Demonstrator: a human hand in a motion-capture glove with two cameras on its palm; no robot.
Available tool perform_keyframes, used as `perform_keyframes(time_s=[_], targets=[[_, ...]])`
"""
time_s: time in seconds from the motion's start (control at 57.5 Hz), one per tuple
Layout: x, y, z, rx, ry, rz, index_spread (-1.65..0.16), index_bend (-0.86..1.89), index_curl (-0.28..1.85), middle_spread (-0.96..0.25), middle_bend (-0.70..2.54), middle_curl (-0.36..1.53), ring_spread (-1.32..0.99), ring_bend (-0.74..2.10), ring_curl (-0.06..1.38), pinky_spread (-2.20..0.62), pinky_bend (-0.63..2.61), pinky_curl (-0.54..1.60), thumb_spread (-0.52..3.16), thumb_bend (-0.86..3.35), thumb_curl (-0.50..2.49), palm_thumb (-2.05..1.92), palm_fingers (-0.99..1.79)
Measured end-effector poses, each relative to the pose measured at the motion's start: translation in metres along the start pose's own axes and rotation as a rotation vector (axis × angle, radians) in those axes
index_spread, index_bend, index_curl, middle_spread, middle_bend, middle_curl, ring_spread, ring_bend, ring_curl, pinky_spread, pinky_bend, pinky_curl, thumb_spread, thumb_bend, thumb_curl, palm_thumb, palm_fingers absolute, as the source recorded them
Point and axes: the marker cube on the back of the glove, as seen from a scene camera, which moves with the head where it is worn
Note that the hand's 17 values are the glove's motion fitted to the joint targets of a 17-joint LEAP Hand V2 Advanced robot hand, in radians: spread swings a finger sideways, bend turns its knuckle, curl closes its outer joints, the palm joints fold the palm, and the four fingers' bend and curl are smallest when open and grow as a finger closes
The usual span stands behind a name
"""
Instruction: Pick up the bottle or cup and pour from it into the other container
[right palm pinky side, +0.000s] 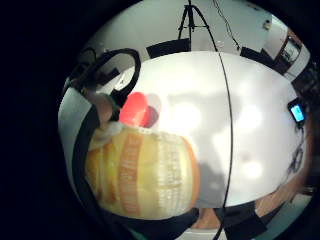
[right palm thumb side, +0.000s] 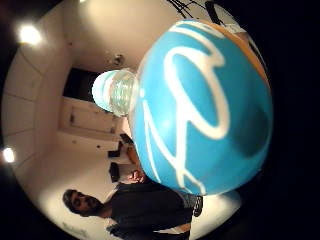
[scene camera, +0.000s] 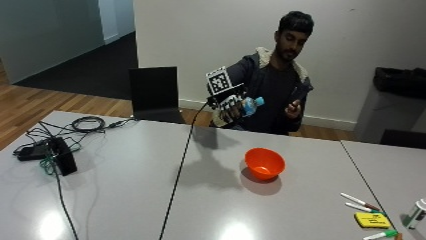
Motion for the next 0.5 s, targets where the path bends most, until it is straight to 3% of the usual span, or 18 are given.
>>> perform_keyframes(time_s=[0.035, 0.122, 0.209, 0.313, 0.4, 0.504], targets=[[-0.005, -0.001, -0.001, -0.064, 0.048, 0.041, -0.32, 0.11, 0.28, -0.28, 0.43, 0.43, -0.21, 0.63, 0.4, -0.11, 0.39, 0.38, 0.64, -0.04, 0.5, 0.93, 1.21], [-0.014, -0.026, 0.007, 0.061, 0.18, 0.034, -0.32, 0.11, 0.28, -0.28, 0.43, 0.43, -0.21, 0.63, 0.4, -0.11, 0.39, 0.38, 0.63, -0.04, 0.51, 0.93, 1.21], [-0.022, -0.021, 0.013, -0.038, 0.293, 0.058, -0.32, 0.12, 0.28, -0.28, 0.43, 0.43, -0.21, 0.63, 0.4, -0.11, 0.39, 0.38, 0.63, -0.04, 0.51, 0.93, 1.2], [-0.03, -0.038, 0.025, 0.008, 0.455, 0.071, -0.32, 0.11, 0.28, -0.28, 0.43, 0.43, -0.21, 0.63, 0.4, -0.11, 0.39, 0.38, 0.63, -0.04, 0.51, 0.93, 1.2], [-0.036, -0.033, 0.028, -0.19, 0.579, 0.044, -0.32, 0.11, 0.28, -0.28, 0.43, 0.43, -0.22, 0.62, 0.4, -0.11, 0.39, 0.38, 0.62, -0.04, 0.52, 0.93, 1.2], [-0.038, -0.038, 0.032, -0.257, 0.687, 0.023, -0.32, 0.11, 0.28, -0.28, 0.43, 0.43, -0.22, 0.62, 0.4, -0.11, 0.4, 0.38, 0.62, -0.04, 0.52, 0.93, 1.2]])
